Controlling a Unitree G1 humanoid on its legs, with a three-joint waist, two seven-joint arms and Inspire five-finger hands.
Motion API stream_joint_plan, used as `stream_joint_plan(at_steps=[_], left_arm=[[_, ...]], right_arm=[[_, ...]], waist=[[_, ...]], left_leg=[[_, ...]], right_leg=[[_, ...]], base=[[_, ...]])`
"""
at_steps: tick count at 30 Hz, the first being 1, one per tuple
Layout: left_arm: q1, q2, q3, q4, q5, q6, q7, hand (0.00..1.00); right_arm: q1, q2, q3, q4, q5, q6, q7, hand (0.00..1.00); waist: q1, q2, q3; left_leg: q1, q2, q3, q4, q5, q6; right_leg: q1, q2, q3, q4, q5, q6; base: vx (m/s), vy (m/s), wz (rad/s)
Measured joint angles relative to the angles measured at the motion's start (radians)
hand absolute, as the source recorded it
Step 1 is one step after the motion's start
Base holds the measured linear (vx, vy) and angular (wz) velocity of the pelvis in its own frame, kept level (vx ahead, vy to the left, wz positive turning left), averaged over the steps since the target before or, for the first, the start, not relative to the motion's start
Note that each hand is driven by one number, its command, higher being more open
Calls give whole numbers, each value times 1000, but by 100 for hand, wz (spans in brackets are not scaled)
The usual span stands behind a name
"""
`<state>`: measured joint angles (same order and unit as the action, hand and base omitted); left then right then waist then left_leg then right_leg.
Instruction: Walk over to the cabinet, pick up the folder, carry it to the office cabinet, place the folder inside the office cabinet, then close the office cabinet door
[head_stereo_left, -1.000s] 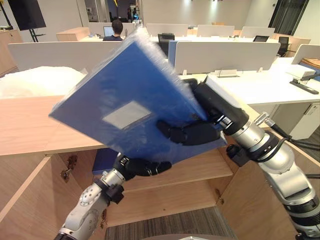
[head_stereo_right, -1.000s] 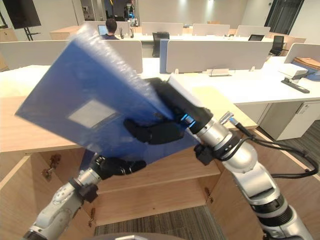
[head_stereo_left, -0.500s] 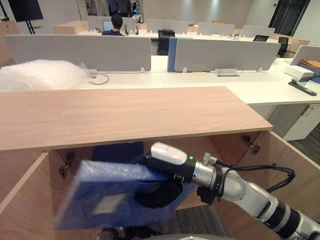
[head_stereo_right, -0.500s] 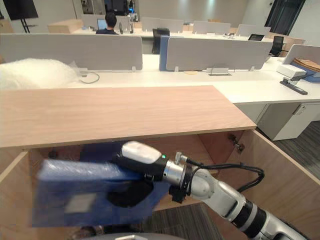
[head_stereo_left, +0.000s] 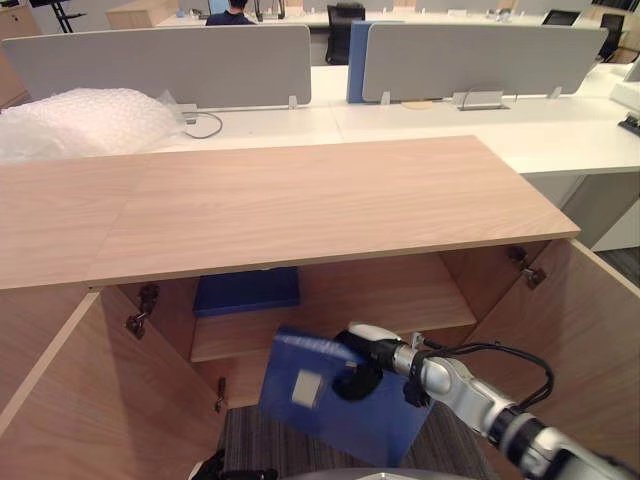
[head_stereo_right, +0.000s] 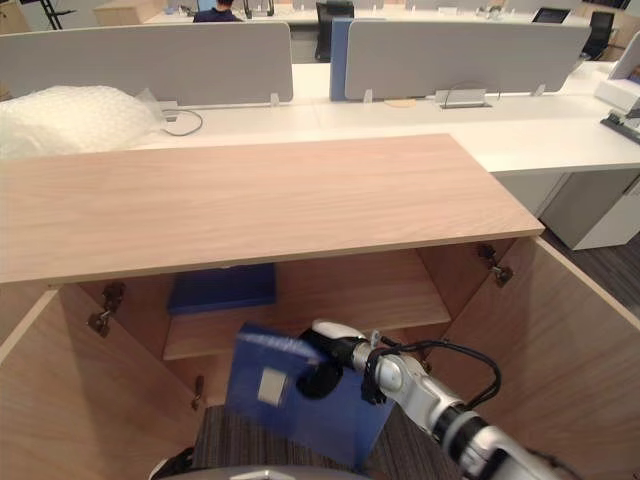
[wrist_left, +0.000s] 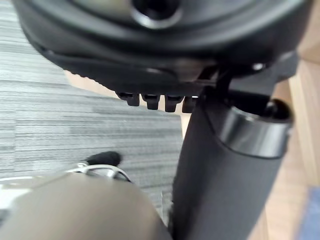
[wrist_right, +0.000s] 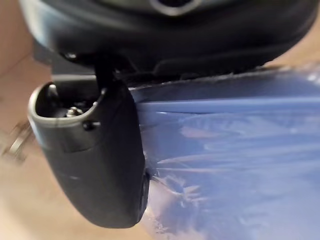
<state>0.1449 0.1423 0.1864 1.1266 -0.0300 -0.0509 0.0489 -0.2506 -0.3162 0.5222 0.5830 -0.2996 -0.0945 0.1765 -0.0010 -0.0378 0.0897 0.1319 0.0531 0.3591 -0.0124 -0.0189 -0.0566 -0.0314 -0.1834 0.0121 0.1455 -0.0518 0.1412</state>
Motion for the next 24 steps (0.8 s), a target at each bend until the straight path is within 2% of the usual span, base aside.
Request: stream_joint_plan(at_steps=[1, 2, 3, 5, 6, 7, 8, 9, 10, 12, 13, 15, 18, 23, 24], left_arm=[[6, -19, 53, 1, -8, 9, 21, 100], [6, -30, 81, 1, -23, 16, 35, 100], [6, -37, 102, 1, -33, 19, 41, 100], [6, -59, 155, 0, -49, 22, 67, 100], [6, -64, 169, -5, -49, 22, 75, 100], [2, -72, 185, -9, -49, 22, 78, 100], [-4, -84, 198, -34, -51, 21, 86, 100], [-12, -106, 206, -65, -68, 20, 98, 100], [-16, -115, 206, -82, -74, 19, 103, 100], [-46, -129, 184, -126, -98, 16, 113, 100], [-55, -131, 179, -135, -99, 15, 114, 100], [-64, -134, 174, -181, -125, 12, 114, 100], [-77, -142, 194, -211, -138, 7, 115, 100], [-98, -162, 246, -259, -138, -2, 97, 100], [-102, -170, 263, -270, -139, -2, 96, 100]], right_arm=[[-3, 90, -148, 102, 48, 41, -63, 0], [-15, 140, -237, 161, 123, 72, -118, 0], [-21, 162, -290, 186, 175, 86, -153, 0], [-35, 196, -395, 222, 415, 101, -270, 0], [-42, 210, -431, 223, 517, 99, -299, 0], [-49, 225, -448, 223, 609, 91, -319, 0], [-61, 247, -494, 205, 746, 75, -347, 0], [-66, 264, -524, 160, 883, 48, -364, 0], [-70, 272, -536, 133, 934, 35, -374, 0], [-94, 305, -603, -10, 1111, -35, -412, 0], [-104, 311, -617, -44, 1136, -57, -420, 0], [-174, 314, -644, -139, 1174, -110, -457, 0], [-229, 307, -662, -239, 1174, -154, -483, 0], [-286, 301, -698, -299, 1172, -164, -504, 0], [-294, 299, -706, -305, 1172, -164, -514, 0]], waist=[[2, 6, 4], [10, 11, 7], [16, 14, 9], [33, 24, 16], [37, 25, 24], [39, 26, 40], [40, 38, 73], [45, 60, 102], [47, 70, 116], [47, 105, 177], [47, 112, 185], [48, 115, 222], [49, 123, 254], [51, 128, 277], [52, 128, 284]], left_leg=[[-16, 1, -12, 0, 3, -1], [-26, 3, -14, 1, 5, -1], [-31, 4, -14, 1, 6, 0], [-42, 13, -19, 4, 7, 2], [-48, 19, -24, 18, 7, 2], [-49, 26, -34, 35, 2, 2], [-73, 53, -47, 114, -39, -1], [-124, 93, -51, 229, -93, -7], [-151, 111, -56, 283, -114, -8], [-282, 162, -100, 504, -198, -5], [-318, 167, -113, 553, -220, -5], [-444, 170, -134, 729, -299, -4], [-561, 172, -153, 901, -373, -2], [-709, 177, -142, 1097, -453, 9], [-742, 180, -135, 1138, -468, 19]], right_leg=[[1, 0, -12, -26, 15, -1], [3, 2, -16, -45, 26, -2], [5, 3, -17, -58, 33, -1], [22, 12, -27, -102, 60, -3], [24, 15, -31, -106, 65, -7], [31, 18, -34, -104, 67, -8], [37, 30, -38, -86, 68, -9], [16, 48, -41, -41, 62, -18], [-3, 53, -44, -8, 51, -25], [-131, 61, -57, 229, -59, -35], [-171, 60, -59, 295, -89, -36], [-322, 33, -50, 526, -197, -34], [-458, 6, -19, 723, -278, -28], [-634, -15, 47, 924, -342, -2], [-675, -16, 65, 964, -354, 6]], base=[[20, 12, 16], [31, 11, 12], [47, 12, 5], [56, 7, 2], [43, -10, -1], [23, -44, -4], [-28, -84, -7], [-59, -77, -9], [-134, -64, -5], [-192, -36, 15], [-223, -37, 28], [-259, -20, 17], [-192, 15, 2], [-83, 70, -8], [31, 128, -17]])
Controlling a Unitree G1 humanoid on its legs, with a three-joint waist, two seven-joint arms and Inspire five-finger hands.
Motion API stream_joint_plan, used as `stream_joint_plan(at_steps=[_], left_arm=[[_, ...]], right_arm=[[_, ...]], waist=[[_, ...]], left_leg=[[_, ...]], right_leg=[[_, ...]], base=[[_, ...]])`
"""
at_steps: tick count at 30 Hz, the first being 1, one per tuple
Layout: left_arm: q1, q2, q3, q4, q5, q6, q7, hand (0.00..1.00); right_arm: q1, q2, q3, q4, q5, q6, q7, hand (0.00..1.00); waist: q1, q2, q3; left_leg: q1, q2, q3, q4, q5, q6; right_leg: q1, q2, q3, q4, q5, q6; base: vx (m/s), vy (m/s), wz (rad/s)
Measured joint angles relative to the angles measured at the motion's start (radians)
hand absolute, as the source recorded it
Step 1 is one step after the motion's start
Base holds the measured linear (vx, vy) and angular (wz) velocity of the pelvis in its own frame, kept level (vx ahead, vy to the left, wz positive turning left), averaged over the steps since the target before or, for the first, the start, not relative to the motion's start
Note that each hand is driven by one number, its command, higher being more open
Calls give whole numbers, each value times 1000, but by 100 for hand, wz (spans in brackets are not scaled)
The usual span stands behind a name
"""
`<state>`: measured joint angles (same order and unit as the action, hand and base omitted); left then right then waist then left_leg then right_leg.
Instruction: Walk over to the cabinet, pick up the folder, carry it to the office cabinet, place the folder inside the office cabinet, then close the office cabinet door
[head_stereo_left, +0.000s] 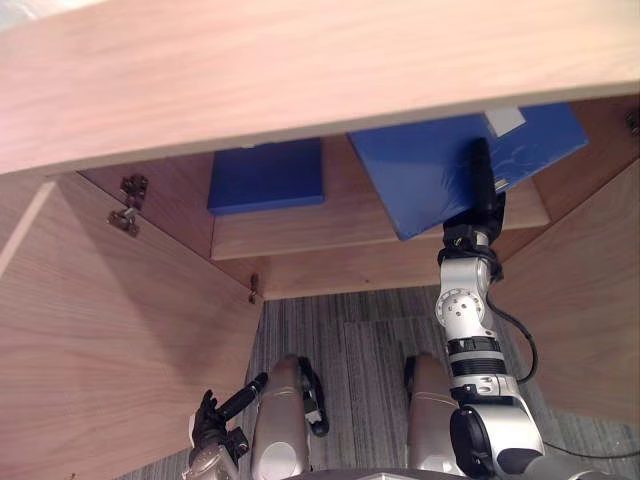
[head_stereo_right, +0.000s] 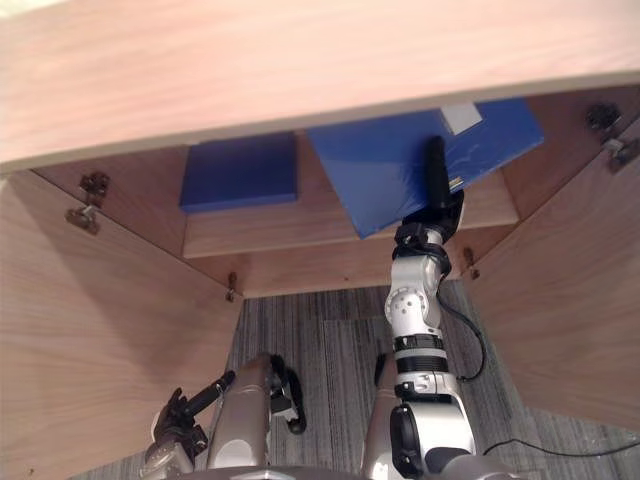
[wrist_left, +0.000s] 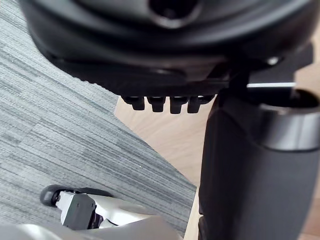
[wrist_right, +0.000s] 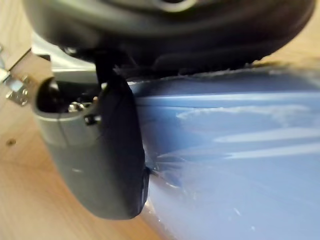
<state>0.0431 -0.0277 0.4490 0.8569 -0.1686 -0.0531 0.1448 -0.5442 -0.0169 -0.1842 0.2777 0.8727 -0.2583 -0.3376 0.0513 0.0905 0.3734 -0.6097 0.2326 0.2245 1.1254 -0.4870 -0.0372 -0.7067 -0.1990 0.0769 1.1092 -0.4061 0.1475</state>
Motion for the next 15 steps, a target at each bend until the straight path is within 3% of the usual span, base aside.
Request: stream_joint_plan(at_steps=[4, 8, 15], left_arm=[[-32, -2, 8, 1, -19, 7, 4, 100], [-49, 13, -13, 26, -43, 58, 4, 100], [-20, 20, -76, 29, -121, 82, 32, 100]], right_arm=[[-45, -26, -21, -5, 0, 2, -26, 0], [-117, -63, -71, -5, 3, 6, -58, 0], [-197, -86, -145, 26, 121, -7, -98, 0]], waist=[[5, 3, 33], [9, 5, 70], [23, 7, 75]], left_leg=[[-90, 7, 16, 104, -40, 16], [-165, 9, 15, 175, -63, 24], [-201, 3, 10, 191, -64, 26]], right_leg=[[-116, 1, 48, 101, -23, 14], [-200, 1, 71, 170, -39, 23], [-234, -7, 70, 188, -41, 21]], base=[[41, 91, -11], [14, 72, 0], [10, 33, 4]])
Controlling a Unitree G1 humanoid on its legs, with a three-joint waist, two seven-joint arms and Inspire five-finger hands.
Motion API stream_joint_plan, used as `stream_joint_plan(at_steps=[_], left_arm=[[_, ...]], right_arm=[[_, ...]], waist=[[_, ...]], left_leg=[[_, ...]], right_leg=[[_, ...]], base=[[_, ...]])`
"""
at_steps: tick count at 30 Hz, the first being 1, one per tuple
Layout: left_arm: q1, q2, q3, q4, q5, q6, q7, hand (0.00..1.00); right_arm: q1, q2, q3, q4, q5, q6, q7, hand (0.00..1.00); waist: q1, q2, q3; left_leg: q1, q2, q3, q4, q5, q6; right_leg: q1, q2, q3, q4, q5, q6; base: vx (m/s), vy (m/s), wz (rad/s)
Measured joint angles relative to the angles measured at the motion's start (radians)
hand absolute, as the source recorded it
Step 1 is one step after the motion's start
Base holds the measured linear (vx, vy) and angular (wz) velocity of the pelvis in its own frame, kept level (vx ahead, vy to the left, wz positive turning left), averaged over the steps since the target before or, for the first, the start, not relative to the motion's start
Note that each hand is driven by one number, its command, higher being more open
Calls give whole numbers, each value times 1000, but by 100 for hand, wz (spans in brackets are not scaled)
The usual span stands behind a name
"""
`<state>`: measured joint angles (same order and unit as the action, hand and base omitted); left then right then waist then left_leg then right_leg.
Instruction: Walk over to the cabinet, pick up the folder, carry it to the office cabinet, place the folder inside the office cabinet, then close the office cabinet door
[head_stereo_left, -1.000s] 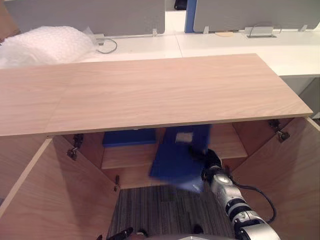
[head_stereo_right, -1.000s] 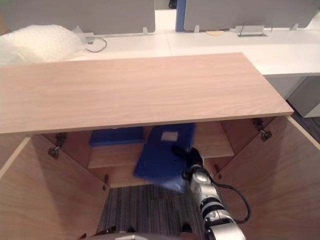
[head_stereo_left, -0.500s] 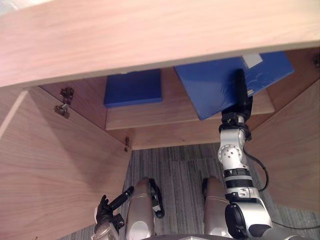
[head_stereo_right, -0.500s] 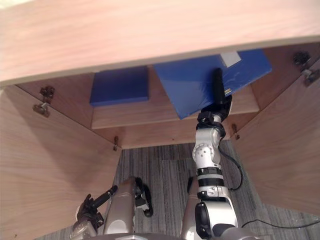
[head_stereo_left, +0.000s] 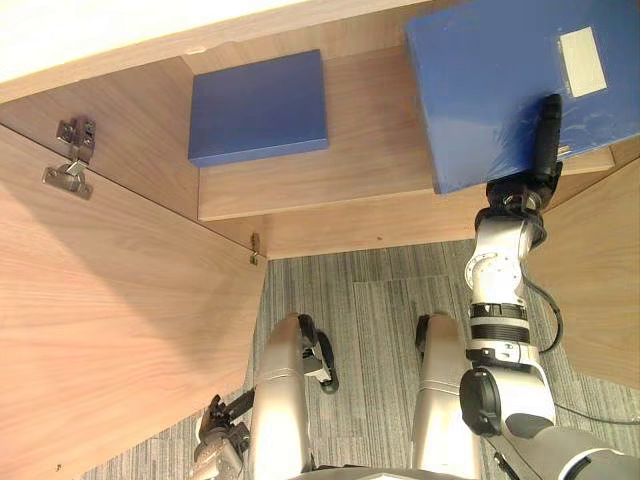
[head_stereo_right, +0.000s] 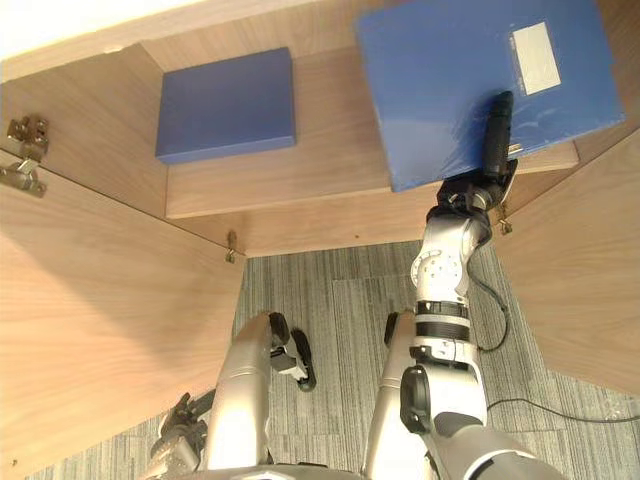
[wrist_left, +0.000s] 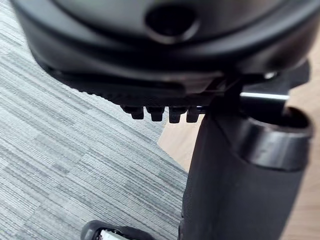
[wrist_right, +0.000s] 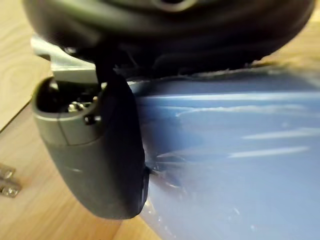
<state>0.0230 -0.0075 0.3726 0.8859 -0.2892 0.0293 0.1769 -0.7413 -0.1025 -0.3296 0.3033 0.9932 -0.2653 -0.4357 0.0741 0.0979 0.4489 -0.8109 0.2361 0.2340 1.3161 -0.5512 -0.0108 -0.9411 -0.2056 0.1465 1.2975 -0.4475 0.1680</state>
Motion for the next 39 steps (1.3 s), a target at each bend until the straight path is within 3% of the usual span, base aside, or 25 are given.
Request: stream_joint_plan(at_steps=[6, 9, 10, 13, 23, 30, 35, 39], left_arm=[[56, 15, -119, -95, -19, 10, 23, 100], [138, 59, -248, -277, -27, 42, 25, 100], [170, 66, -287, -379, -35, 58, 17, 100], [198, 64, -360, -542, -42, 72, 10, 100], [224, 42, -406, -683, -45, 115, -2, 100], [235, 45, -414, -711, -53, 116, -3, 100], [245, 50, -437, -758, -55, 125, -17, 100], [246, 52, -462, -786, -52, 122, -35, 100]], right_arm=[[-155, -22, -50, 136, 78, 0, -28, 0], [-211, -53, -52, 184, 117, 29, -31, 0], [-235, -76, -52, 212, 128, 46, -33, 100], [-275, -101, -40, 263, 182, 70, -33, 100], [-342, -225, 9, 378, 226, 130, -34, 100], [-355, -253, 41, 398, 222, 148, -25, 100], [-356, -265, 62, 428, 97, 189, -15, 100], [-356, -296, 178, 453, -108, 268, 46, 100]], waist=[[13, 6, 0], [26, 23, 3], [34, 38, 4], [51, 75, 3], [68, 93, 9], [68, 95, 9], [66, 96, 9], [54, 96, 9]], left_leg=[[-22, -10, -13, 0, 1, 2], [-41, -20, -33, 0, 7, 9], [-47, -28, -38, 0, 9, 12], [-48, -41, -41, -3, 11, 15], [-80, -48, -50, -2, 14, 20], [-79, -48, -51, -2, 15, 19], [-79, -48, -51, -3, 15, 19], [-77, -46, -50, -10, 17, 18]], right_leg=[[-7, -11, -14, -6, 0, -1], [-6, -28, -36, -9, -1, -1], [-5, -38, -41, -10, -1, -1], [1, -52, -45, -13, -3, 3], [-18, -61, -56, -14, -6, 3], [-19, -61, -56, -10, -7, 0], [-19, -62, -56, -11, -7, 0], [-19, -60, -57, -17, -7, 0]], base=[[45, 29, 8], [36, 18, 20], [25, 15, 22], [16, 22, 14], [24, -6, 4], [-1, -20, 0], [2, -8, 0], [5, -8, -1]])
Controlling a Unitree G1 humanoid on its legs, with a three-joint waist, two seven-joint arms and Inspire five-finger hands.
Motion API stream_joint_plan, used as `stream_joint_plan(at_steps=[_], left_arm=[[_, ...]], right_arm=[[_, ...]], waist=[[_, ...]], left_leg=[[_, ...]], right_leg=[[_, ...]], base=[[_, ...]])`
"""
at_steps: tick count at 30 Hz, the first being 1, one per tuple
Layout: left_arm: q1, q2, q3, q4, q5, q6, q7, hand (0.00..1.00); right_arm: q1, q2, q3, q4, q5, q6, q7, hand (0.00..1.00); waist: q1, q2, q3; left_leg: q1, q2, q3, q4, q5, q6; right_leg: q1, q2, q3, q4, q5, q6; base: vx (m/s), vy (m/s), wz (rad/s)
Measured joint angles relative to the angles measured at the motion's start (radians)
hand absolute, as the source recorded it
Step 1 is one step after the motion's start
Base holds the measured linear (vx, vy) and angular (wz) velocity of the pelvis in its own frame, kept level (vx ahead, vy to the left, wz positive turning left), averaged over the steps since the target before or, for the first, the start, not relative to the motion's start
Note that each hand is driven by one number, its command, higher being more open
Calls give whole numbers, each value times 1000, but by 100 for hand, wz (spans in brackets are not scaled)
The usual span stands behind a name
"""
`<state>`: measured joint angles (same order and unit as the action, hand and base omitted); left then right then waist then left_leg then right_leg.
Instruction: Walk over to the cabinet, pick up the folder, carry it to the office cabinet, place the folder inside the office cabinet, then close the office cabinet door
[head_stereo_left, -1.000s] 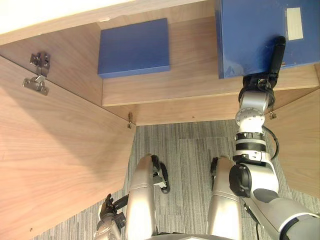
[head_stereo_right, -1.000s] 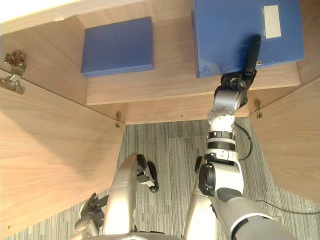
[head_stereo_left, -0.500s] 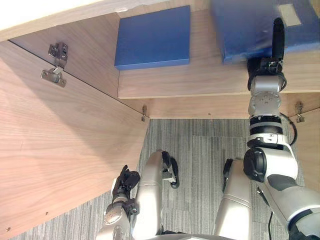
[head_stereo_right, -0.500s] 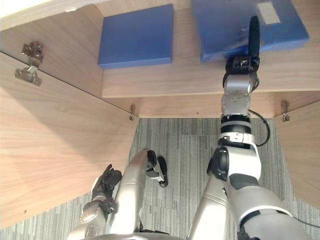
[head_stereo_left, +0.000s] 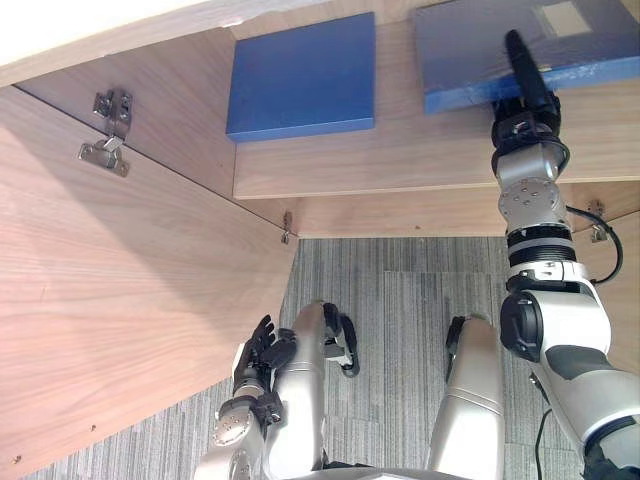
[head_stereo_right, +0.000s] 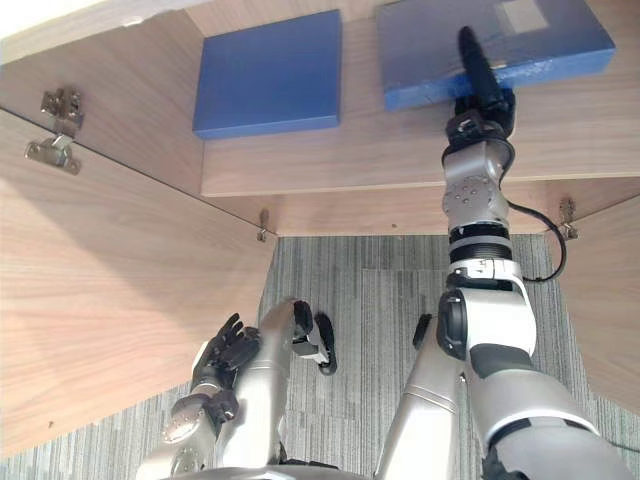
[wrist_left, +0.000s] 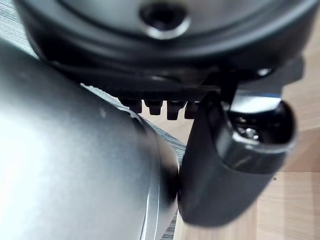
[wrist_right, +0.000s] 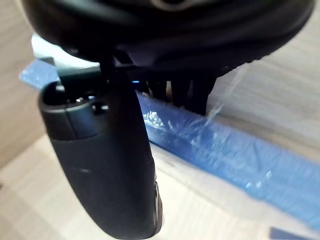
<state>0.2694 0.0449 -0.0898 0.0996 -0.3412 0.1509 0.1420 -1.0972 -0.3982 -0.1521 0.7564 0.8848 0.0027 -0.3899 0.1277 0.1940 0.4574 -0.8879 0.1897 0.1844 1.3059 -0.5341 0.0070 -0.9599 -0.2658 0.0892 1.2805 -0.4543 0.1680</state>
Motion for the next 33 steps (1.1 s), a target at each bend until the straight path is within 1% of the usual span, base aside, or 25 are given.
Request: stream_joint_plan(at_steps=[2, 3, 4, 5, 6, 7, 9, 10, 12, 13, 16, 17, 20, 22, 24, 26, 27, 28, 29, 30, 31, 33], left_arm=[[2, 1, 1, 0, 0, 0, -1, 100], [2, 2, 1, 0, 0, 0, -2, 100], [3, 7, 1, 0, 0, 1, -8, 100], [8, 13, 3, -2, 1, 1, -20, 100], [9, 15, 3, -3, 3, 2, -24, 100], [19, 17, 1, -23, 22, 4, -46, 100], [29, 16, -3, -57, 38, 5, -71, 100], [36, 13, -4, -81, 57, 6, -89, 100], [41, 12, -4, -100, 71, 11, -109, 100], [43, 4, -3, -111, 81, 13, -123, 100], [47, -17, -1, -137, 102, 16, -150, 100], [47, -20, -1, -143, 102, 16, -157, 100], [48, -63, -16, -166, 115, 29, -204, 100], [53, -86, -24, -180, 119, 39, -226, 100], [57, -87, -22, -193, 123, 49, -232, 100], [69, -88, -13, -207, 146, 58, -232, 100], [71, -88, -11, -210, 153, 59, -232, 100], [85, -89, -2, -221, 161, 64, -231, 100], [106, -89, 0, -238, 179, 68, -232, 100], [108, -89, 0, -240, 181, 69, -234, 100], [109, -91, -4, -240, 189, 75, -243, 100], [107, -90, -2, -240, 197, 77, -252, 100]], right_arm=[[0, -28, 68, 18, -124, 45, 64, 100], [0, -37, 90, 26, -161, 55, 86, 100], [0, -51, 124, 37, -242, 71, 132, 100], [1, -68, 162, 57, -354, 92, 198, 100], [1, -74, 178, 64, -380, 95, 216, 100], [4, -120, 257, 80, -505, 104, 299, 100], [9, -156, 299, 84, -580, 107, 368, 100], [18, -165, 299, 88, -658, 107, 415, 100], [22, -173, 299, 88, -717, 103, 448, 100], [22, -186, 300, 88, -756, 102, 483, 100], [29, -198, 299, 93, -862, 88, 548, 100], [31, -199, 298, 93, -884, 84, 555, 100], [48, -198, 289, 91, -1023, 54, 587, 100], [67, -182, 291, 74, -1182, 30, 594, 100], [89, -168, 292, 50, -1291, 21, 598, 100], [148, -135, 315, -25, -1459, 16, 600, 100], [169, -133, 336, -56, -1511, 16, 601, 100], [265, -131, 419, -183, -1676, 16, 646, 100], [334, -135, 476, -266, -1742, 12, 699, 100], [360, -142, 502, -293, -1763, 10, 706, 100], [419, -154, 526, -364, -1834, 8, 692, 100], [453, -187, 568, -430, -1892, -6, 711, 100]], waist=[[-6, 0, 0], [-7, 0, 0], [-14, 0, 0], [-27, 0, 0], [-29, 0, 0], [-35, 0, 0], [-35, 0, 0], [-36, -2, 0], [-37, -2, 0], [-36, -2, 0], [-38, -4, -1], [-38, -4, 0], [-37, -11, 1], [-36, -24, -4], [-36, -32, -4], [-36, -52, -8], [-37, -56, -10], [-41, -75, -13], [-46, -97, -22], [-47, -105, -21], [-47, -110, -20], [-56, -115, -17]], left_leg=[[4, 2, 1, -13, 5, -2], [6, 3, 2, -16, 6, -3], [12, 5, 3, -24, 8, -5], [27, 5, 3, -36, 10, -6], [31, 5, 4, -39, 10, -7], [50, 5, 6, -56, 14, -10], [65, 4, 5, -77, 22, -14], [79, 2, 3, -99, 30, -18], [88, 1, 1, -114, 36, -21], [96, 0, 1, -123, 38, -23], [112, 1, 0, -139, 39, -25], [115, 1, 0, -141, 39, -25], [135, -5, 1, -154, 39, -25], [147, -9, 5, -169, 42, -25], [160, -10, 6, -178, 42, -26], [186, -11, 18, -201, 44, -28], [191, -10, 19, -207, 45, -29], [218, -8, 27, -231, 46, -31], [231, -2, 38, -253, 48, -33], [239, 0, 44, -261, 48, -33], [250, 3, 50, -267, 48, -33], [265, 13, 64, -270, 48, -33]], right_leg=[[2, 3, -2, -11, 4, 0], [4, 5, -3, -15, 5, -1], [10, 7, -5, -22, 7, -2], [24, 7, -8, -32, 7, -3], [27, 7, -8, -34, 7, -3], [45, 7, -12, -49, 10, -3], [63, 6, -20, -67, 13, -4], [78, 6, -29, -86, 16, -5], [89, 5, -36, -97, 17, -6], [98, 5, -39, -105, 17, -6], [118, 4, -50, -122, 17, -6], [121, 3, -51, -124, 17, -6], [144, -3, -55, -138, 18, -5], [155, -7, -56, -151, 19, -3], [167, -8, -58, -158, 19, -3], [183, -7, -54, -177, 21, 0], [189, -6, -55, -183, 22, 1], [212, -1, -55, -209, 27, -2], [219, 8, -53, -235, 37, -8], [225, 10, -52, -243, 40, -9], [235, 13, -51, -255, 44, -9], [245, 18, -49, -269, 50, -10]], base=[[31, -44, -3], [44, -51, -5], [44, -45, -5], [43, -46, -4], [41, -50, -3], [31, -41, -1], [46, -62, 3], [53, -72, 5], [50, -59, 5], [40, -43, 3], [55, -39, 2], [55, -27, 3], [24, -8, 2], [0, 0, 0], [17, -8, -2], [45, -19, -8], [77, -20, -13], [90, -13, -22], [96, -7, -25], [79, 4, -24], [77, 12, -18], [72, 19, -18]])
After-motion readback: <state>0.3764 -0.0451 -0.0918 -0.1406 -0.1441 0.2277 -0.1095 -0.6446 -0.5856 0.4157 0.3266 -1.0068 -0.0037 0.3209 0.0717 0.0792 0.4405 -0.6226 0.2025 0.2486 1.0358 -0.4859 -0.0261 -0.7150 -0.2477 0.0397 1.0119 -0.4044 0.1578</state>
